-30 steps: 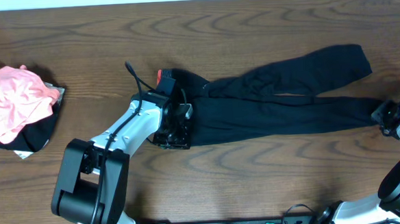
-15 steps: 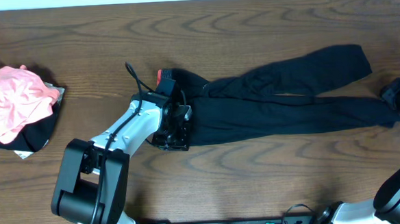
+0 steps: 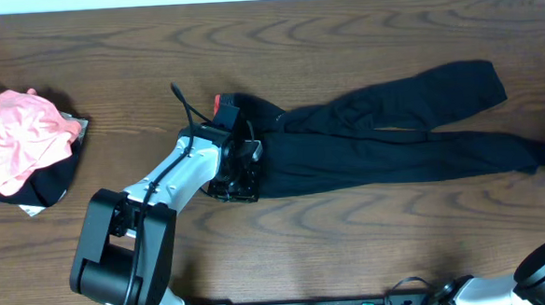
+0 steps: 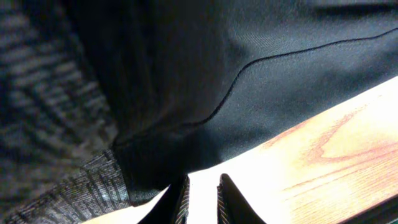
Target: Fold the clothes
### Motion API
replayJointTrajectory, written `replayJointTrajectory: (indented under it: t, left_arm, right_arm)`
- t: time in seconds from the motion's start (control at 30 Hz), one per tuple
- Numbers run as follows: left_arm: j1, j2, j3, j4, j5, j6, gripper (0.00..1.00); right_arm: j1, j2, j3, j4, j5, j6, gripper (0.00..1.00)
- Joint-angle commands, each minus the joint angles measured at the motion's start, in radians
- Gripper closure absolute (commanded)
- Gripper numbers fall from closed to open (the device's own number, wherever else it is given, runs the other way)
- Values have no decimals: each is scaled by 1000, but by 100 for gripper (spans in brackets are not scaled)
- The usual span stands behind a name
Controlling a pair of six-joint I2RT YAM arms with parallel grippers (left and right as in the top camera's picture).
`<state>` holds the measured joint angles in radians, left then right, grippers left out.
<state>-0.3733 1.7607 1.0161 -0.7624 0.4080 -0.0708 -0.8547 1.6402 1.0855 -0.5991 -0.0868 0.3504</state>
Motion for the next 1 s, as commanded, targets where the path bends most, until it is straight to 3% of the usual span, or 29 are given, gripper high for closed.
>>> replayJointTrajectory:
  t: [0.0,0.37,0.8,0.97]
  left_arm:
    - [2,1,0,-2,-15,17,83]
    - [2,1,0,1,-15,17,84]
    - [2,1,0,5,-15,17,83]
    - [2,1,0,5,-15,17,83]
  right_arm:
    - [-41,66,2,3,-39,-2,39]
    - [-61,253,2,156,-209,-79,37]
    - [-60,260,2,261,-209,-50,57]
    - [-58,260,2,272,-209,-47,73]
